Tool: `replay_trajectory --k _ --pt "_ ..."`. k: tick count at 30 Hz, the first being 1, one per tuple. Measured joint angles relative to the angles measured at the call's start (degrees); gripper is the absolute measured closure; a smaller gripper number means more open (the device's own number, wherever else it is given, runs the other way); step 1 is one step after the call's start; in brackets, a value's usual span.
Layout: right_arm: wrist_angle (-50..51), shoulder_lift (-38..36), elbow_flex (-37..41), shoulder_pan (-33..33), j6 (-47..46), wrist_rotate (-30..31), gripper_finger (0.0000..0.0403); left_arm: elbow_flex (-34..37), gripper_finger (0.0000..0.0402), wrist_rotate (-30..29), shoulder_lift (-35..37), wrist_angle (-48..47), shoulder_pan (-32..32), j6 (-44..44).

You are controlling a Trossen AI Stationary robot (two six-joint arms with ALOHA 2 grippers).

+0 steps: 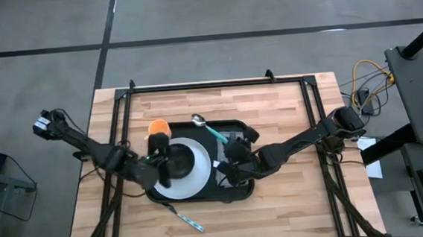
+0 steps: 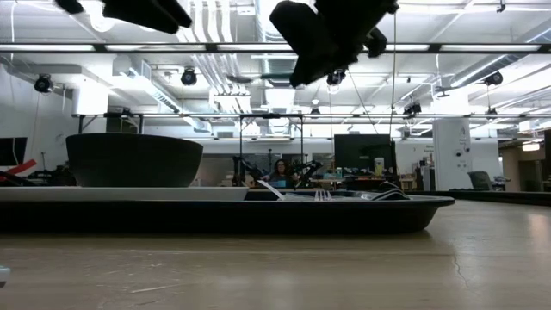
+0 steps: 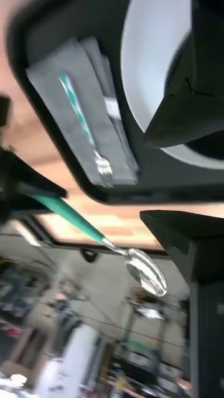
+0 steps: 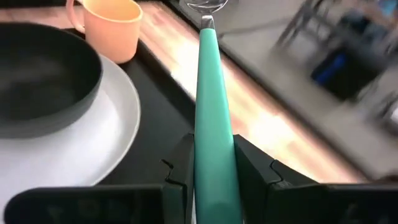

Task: Set up tray
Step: Put the green spoon on the gray napkin to the left of the green fork

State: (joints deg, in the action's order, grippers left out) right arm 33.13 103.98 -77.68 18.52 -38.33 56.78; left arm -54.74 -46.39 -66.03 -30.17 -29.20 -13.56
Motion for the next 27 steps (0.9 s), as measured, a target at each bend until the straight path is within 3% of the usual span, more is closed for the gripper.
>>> replay_trajectory --k 8,22,27 --pt "8.2 0.5 0.5 0.2 -23.6 -4.4 0.0336 10.1 0.0246 0.0 8.2 7.2 -6.8 -1.1" --pt "11.5 9.2 0.0 1.9 -50.3 -12.4 0.0336 17.1 0.0246 0.0 13.7 7.6 -15.7 0.6" --pt "20.3 14.6 -7.1 2.8 -58.8 -15.1 0.0336 21.4 0.0246 0.0 18.0 13.0 -23.2 0.7"
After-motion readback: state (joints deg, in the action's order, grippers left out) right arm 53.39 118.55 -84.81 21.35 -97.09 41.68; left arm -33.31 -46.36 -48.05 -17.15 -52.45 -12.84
